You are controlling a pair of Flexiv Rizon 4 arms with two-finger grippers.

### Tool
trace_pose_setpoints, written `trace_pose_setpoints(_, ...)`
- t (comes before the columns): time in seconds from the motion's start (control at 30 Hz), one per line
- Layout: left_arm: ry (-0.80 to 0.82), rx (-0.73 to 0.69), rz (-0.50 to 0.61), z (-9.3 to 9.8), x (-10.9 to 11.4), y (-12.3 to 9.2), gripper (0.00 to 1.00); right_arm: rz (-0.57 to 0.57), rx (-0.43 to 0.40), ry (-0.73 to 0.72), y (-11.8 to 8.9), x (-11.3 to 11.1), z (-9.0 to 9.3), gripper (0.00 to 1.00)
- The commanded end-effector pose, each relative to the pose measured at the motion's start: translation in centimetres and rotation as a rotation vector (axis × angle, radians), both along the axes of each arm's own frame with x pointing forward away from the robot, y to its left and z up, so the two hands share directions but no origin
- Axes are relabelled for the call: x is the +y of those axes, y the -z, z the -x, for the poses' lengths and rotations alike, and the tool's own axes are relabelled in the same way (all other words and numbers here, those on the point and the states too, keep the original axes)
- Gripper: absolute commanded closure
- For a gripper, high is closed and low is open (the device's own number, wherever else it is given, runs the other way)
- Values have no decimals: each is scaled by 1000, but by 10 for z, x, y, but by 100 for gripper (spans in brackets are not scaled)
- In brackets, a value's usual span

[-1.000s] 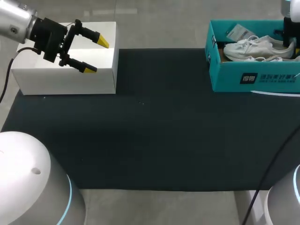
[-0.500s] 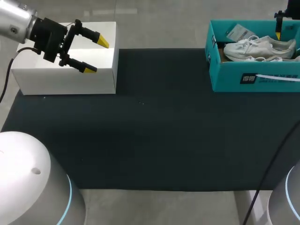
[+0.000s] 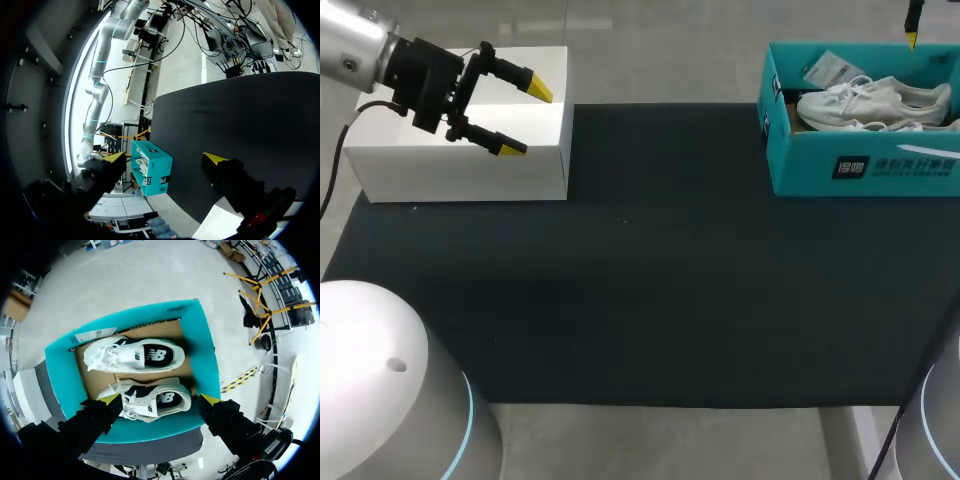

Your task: Take the shoe out of the shoebox, open the shoe tongue, remove and reinsert the insole, then place the shoe into the shoebox

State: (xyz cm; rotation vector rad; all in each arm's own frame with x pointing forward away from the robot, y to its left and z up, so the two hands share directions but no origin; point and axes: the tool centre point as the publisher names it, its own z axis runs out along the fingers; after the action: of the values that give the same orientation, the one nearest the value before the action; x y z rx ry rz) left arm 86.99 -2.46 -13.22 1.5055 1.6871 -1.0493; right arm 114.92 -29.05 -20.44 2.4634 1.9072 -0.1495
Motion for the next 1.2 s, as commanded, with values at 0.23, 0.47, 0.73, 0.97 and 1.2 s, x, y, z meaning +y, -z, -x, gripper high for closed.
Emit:
trace_pose_setpoints(0.23,2,0,-3,-1,0,0,0,-22,-283,-261,-9,18,34,0)
trace_pose_setpoints(0.47,-545,355,-212,-32,-19,-8,0,-22,-283,-261,-9,18,34,0)
trace_pose_setpoints(0.73,-1118,543,-299,-46,-8,-3,0,-22,-283,-261,-9,18,34,0)
trace_pose_setpoints(0.97,-1485,671,-165,-59,22,-8,0,-22,-283,-261,-9,18,34,0)
trace_pose_setpoints(1.2,-1514,681,-166,-59,22,-8,0,-22,-283,-261,-9,18,34,0)
